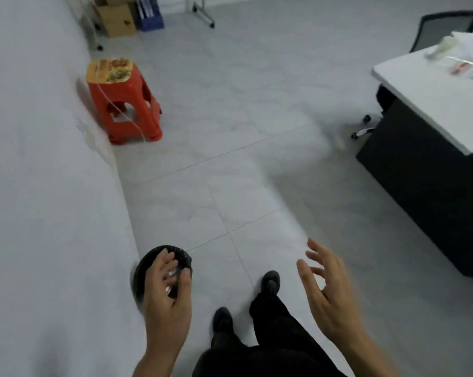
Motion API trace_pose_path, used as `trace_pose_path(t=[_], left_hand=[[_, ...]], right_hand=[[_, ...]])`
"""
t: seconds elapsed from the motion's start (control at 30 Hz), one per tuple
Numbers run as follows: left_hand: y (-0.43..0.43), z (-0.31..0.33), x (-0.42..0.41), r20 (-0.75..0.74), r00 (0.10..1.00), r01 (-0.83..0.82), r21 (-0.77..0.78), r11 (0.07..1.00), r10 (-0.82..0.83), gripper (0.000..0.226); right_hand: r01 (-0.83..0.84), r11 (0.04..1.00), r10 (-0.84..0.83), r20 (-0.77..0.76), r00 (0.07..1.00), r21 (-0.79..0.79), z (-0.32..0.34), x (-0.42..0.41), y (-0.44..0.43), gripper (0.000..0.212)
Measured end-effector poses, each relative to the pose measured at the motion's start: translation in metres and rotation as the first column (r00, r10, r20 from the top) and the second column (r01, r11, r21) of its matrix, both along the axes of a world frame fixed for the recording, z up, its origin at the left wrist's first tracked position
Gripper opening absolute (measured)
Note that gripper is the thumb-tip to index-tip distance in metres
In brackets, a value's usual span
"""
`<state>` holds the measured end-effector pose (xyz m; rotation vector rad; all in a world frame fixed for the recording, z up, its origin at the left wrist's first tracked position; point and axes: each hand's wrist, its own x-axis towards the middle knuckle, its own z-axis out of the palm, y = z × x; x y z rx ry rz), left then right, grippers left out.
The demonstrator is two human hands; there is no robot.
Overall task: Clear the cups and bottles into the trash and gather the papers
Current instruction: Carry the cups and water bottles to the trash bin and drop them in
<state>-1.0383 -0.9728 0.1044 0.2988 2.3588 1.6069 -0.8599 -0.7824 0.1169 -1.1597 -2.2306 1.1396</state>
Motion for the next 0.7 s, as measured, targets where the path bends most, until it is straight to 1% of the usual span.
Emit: trace_pose_path(t=[0.07, 0.13, 0.23, 0.3, 0.37, 0.43, 0.5, 0.57, 0.7], left_hand=[[0.031, 0.003, 0.015, 0.009, 0.992, 0.128, 0.024, 0.992, -0.128, 0.047], [0.071, 0.013, 0.044, -0.023, 0.949, 0.316, 0.039, 0.948, -0.315, 0.046], [0.124, 0.033, 0.098, -0.073, 0.820, 0.571, 0.032, 0.820, -0.568, 0.045], [0.156, 0.040, 0.142, -0.106, 0.717, 0.694, 0.015, 0.720, -0.689, 0.046], [0.183, 0.041, 0.190, -0.135, 0.621, 0.778, -0.010, 0.628, -0.772, 0.047], [0.208, 0.037, 0.242, -0.139, 0.541, 0.834, -0.040, 0.550, -0.830, 0.047], [0.226, 0.029, 0.294, -0.115, 0.488, 0.867, -0.051, 0.496, -0.865, 0.048], [0.245, 0.026, 0.346, -0.113, 0.421, 0.902, -0.050, 0.428, -0.900, 0.050], [0.291, 0.025, 0.466, -0.113, 0.260, 0.962, -0.057, 0.268, -0.959, 0.055]], right_hand=[[0.146, 0.989, -0.146, 0.005, 0.989, 0.006, 0.004, 0.042, 0.005, 0.045], [0.329, 0.944, -0.329, -0.014, 0.944, 0.021, 0.010, 0.094, 0.010, 0.048], [0.555, 0.832, -0.553, -0.055, 0.831, 0.019, 0.012, 0.172, 0.013, 0.052], [0.669, 0.743, -0.667, -0.081, 0.740, -0.006, 0.010, 0.224, 0.011, 0.051], [0.754, 0.656, -0.754, -0.095, 0.651, -0.038, 0.006, 0.276, 0.009, 0.052], [0.809, 0.583, -0.812, -0.078, 0.578, -0.077, 0.000, 0.329, 0.005, 0.054], [0.830, 0.546, -0.837, -0.031, 0.546, -0.111, -0.004, 0.380, 0.002, 0.058], [0.853, 0.507, -0.861, -0.022, 0.509, -0.125, -0.003, 0.426, 0.004, 0.061], [0.914, 0.393, -0.919, -0.006, 0.395, -0.102, -0.003, 0.533, 0.018, 0.056]])
